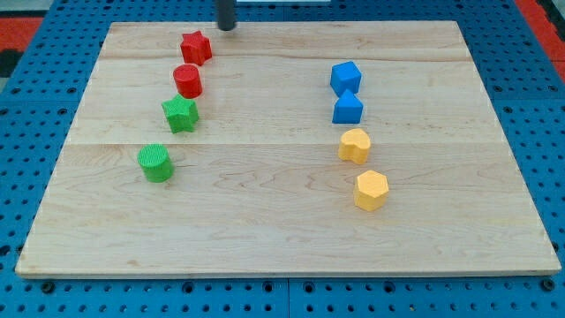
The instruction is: Move the red star towards the center
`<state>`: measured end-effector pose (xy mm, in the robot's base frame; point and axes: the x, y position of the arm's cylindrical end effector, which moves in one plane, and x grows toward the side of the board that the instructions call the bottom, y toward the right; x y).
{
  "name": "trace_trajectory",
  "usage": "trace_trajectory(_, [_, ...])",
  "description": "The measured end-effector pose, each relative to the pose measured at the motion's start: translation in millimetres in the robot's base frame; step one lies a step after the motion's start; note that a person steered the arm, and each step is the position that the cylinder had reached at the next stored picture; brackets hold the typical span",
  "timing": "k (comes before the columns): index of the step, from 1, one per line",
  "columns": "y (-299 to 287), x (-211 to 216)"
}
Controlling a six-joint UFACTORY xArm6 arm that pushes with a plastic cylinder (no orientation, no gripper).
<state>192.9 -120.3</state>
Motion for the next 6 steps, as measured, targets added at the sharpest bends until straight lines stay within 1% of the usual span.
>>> trace_trajectory(1, [-54.2,8.0])
trace_trajectory(2, [-49.7,14.4])
trace_trajectory(3, [10.5,16.1])
trace_trajectory(5, [-35.0,26.0])
trace_trajectory(6, [-48.6,34.4])
